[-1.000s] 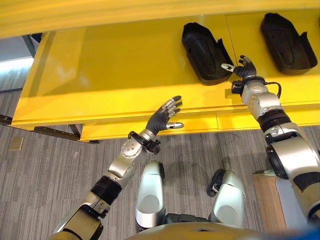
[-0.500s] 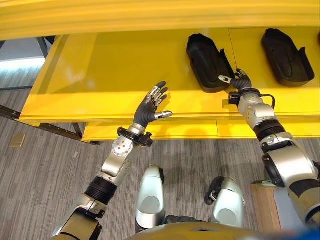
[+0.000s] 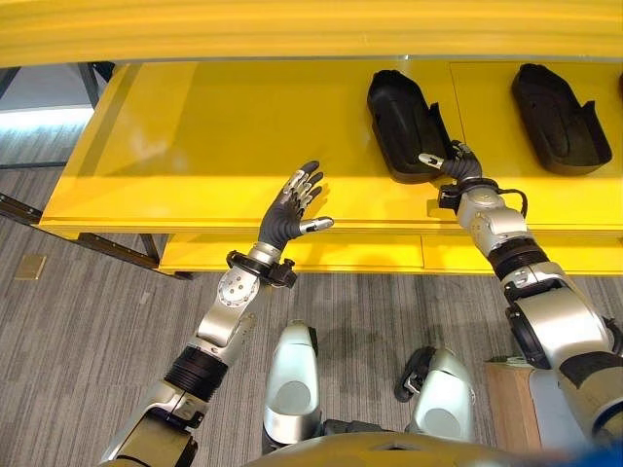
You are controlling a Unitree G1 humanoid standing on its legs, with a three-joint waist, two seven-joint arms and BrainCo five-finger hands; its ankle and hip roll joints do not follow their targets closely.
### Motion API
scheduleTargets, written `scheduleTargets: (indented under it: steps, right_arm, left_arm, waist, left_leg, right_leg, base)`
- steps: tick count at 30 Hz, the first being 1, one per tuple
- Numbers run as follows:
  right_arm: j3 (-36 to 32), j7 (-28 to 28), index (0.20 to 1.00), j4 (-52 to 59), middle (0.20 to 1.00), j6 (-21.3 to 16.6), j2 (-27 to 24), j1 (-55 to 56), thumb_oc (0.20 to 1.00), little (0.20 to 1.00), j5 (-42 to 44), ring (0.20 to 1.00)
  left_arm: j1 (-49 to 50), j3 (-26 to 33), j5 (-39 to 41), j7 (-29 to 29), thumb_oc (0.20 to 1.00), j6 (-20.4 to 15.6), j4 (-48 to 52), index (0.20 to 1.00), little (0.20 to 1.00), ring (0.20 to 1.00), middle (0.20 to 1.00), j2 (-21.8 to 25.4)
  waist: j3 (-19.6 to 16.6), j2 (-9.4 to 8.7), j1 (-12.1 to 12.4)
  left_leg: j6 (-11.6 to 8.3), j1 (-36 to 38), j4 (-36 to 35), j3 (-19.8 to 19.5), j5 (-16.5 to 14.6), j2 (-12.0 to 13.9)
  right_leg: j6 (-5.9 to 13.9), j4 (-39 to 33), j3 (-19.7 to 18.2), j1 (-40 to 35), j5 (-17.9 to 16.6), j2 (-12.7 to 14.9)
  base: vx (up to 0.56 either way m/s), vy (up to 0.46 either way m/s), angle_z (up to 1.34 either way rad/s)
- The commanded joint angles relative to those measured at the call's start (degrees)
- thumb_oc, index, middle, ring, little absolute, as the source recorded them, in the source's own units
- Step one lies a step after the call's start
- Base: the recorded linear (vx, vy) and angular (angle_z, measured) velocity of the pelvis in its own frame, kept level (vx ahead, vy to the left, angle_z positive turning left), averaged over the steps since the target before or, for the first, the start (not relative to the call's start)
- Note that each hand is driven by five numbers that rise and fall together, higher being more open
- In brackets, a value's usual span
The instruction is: Move parts from the plastic box to the shelf.
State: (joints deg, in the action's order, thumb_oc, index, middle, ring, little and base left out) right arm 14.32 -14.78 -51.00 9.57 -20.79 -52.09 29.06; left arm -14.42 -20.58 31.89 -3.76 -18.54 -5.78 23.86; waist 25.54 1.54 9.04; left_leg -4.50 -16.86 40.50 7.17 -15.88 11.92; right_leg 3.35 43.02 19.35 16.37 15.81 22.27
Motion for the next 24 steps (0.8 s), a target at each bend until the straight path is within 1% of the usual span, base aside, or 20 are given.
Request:
scheduleTargets:
  steps: [1,4,11,21,23,24]
  right_arm:
    - [1.8,4.7,1.0,-3.0,1.0,2.3,7.3,3.4,1.0,1.0,3.6,1.0]
    - [2.4,4.9,1.0,-2.1,1.0,2.3,7.9,3.8,1.0,1.0,3.8,1.0]
    - [3.5,3.2,1.0,-1.0,1.0,3.0,9.7,5.1,1.0,1.0,5.8,1.0]
    - [5.1,2.2,1.0,0.6,1.0,3.5,11.7,6.7,1.0,1.0,5.4,1.0]
    - [6.1,-1.3,1.0,1.3,1.0,2.4,12.7,7.3,1.0,1.0,5.4,1.0]
    - [6.0,-4.0,1.0,1.1,1.0,1.6,12.9,7.3,1.0,1.0,5.4,1.0]
  left_arm:
    - [0.4,1.2,-1.5,0.0,1.0,-4.5,7.8,1.0,1.0,1.0,1.0,0.4]
    - [0.4,1.2,-1.5,0.0,1.0,-4.5,7.7,1.0,1.0,1.0,1.0,0.3]
    - [0.7,0.8,-2.2,0.8,1.0,-4.2,7.6,1.0,1.0,1.0,1.0,-0.1]
    - [0.6,0.3,-2.4,1.8,1.0,-3.8,7.7,1.0,1.0,1.0,1.0,-0.5]
    - [0.4,0.0,-2.9,2.1,1.0,-3.9,7.7,1.0,1.0,1.0,1.0,-0.9]
    - [0.4,-0.1,-3.2,2.3,1.0,-3.9,7.7,1.0,1.0,1.0,1.0,-1.1]
  waist:
    - [3.4,0.97,2.7]
    - [3.5,0.9,2.7]
    - [3.6,0.99,2.4]
    - [3.8,0.97,2.1]
    - [3.8,0.92,2.0]
    - [3.9,0.98,1.9]
  left_leg:
    - [4.64,1.2,-3.8,3.1,2.2,-3.1]
    - [4.74,1.4,-3.9,3.1,2.2,-3.1]
    - [4.96,1.7,-3.8,3.4,2.1,-3.2]
    - [5.04,1.8,-4.3,3.6,2.4,-3.2]
    - [5.08,1.8,-4.4,3.6,2.5,-3.2]
    - [5.09,1.8,-4.4,3.6,2.5,-3.1]
  right_leg:
    - [0.65,6.5,-2.6,-3.5,2.3,-1.9]
    - [0.65,6.5,-2.7,-3.5,2.3,-2.0]
    - [0.57,6.6,-3.0,-3.6,2.4,-2.1]
    - [0.56,6.5,-3.2,-3.5,2.2,-2.3]
    - [0.52,6.4,-3.3,-3.5,2.1,-2.4]
    - [0.51,6.4,-3.3,-3.4,2.1,-2.4]
  base:
    - [0.0,0.0,0.0]
    - [0.0,0.0,0.0]
    - [0.0,0.0,0.0]
    - [0.0,0.0,0.0]
    - [0.0,0.0,0.0]
    - [0.0,0.0,0.0]
